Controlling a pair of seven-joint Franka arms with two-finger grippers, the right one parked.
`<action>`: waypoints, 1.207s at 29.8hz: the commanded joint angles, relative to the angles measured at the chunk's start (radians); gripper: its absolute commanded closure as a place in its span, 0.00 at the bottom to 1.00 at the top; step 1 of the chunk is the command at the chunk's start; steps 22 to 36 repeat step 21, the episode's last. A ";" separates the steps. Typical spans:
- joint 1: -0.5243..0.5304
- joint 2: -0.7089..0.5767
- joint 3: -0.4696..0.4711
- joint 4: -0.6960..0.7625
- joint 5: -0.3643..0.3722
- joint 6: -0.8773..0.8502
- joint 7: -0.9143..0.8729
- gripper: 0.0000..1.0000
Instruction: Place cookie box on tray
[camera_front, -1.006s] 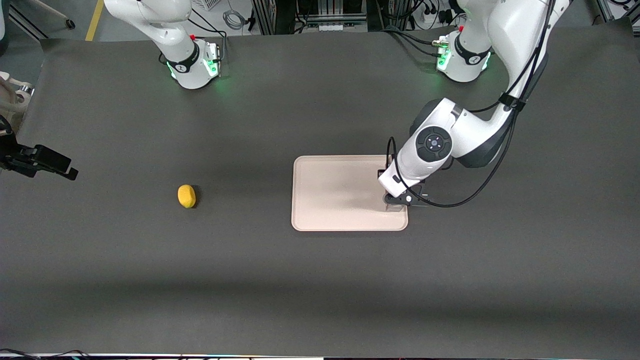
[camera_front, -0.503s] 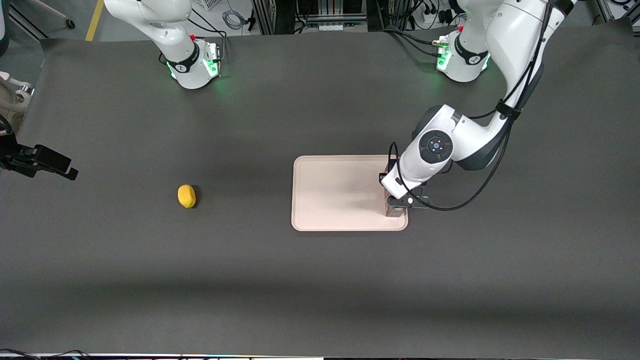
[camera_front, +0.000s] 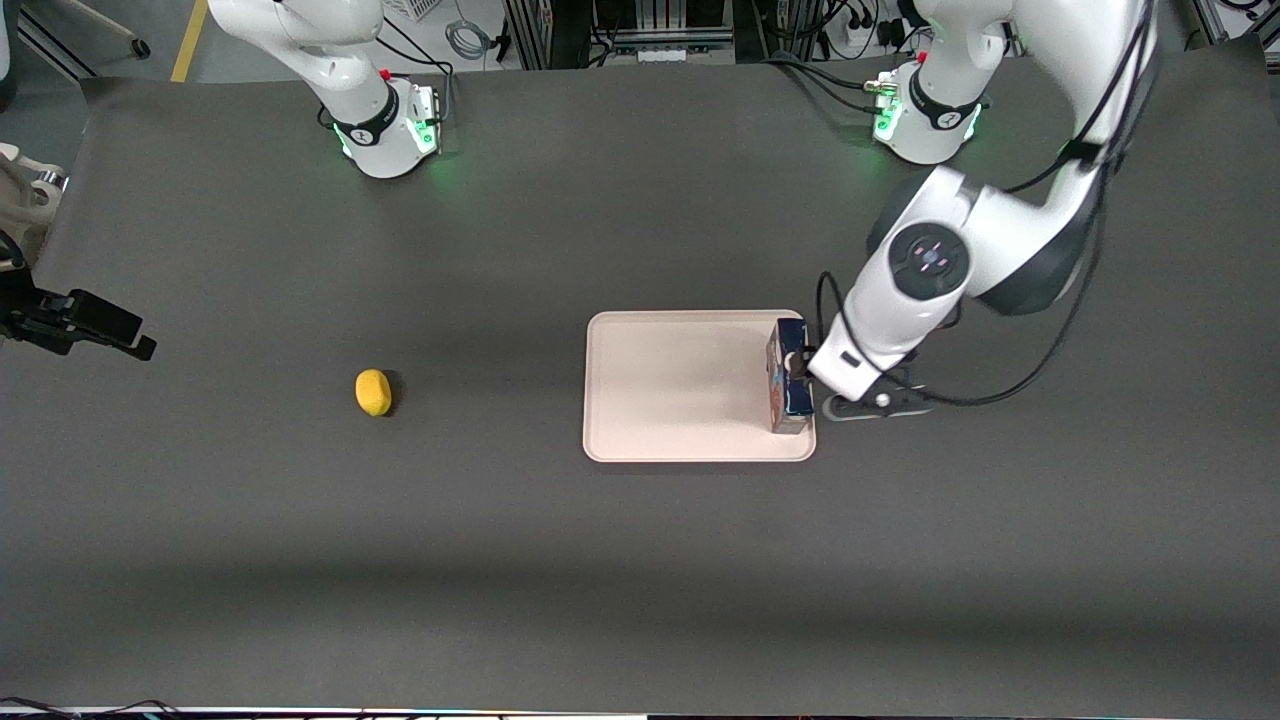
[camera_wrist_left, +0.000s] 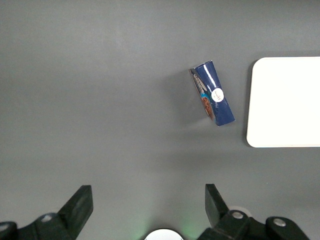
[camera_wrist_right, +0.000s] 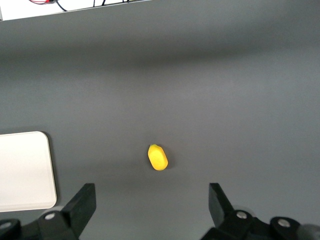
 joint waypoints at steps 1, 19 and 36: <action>-0.007 -0.044 0.056 -0.144 -0.023 0.089 0.120 0.00; -0.005 -0.142 0.111 -0.387 -0.069 0.296 0.177 0.00; -0.005 -0.148 0.114 -0.387 -0.069 0.295 0.177 0.00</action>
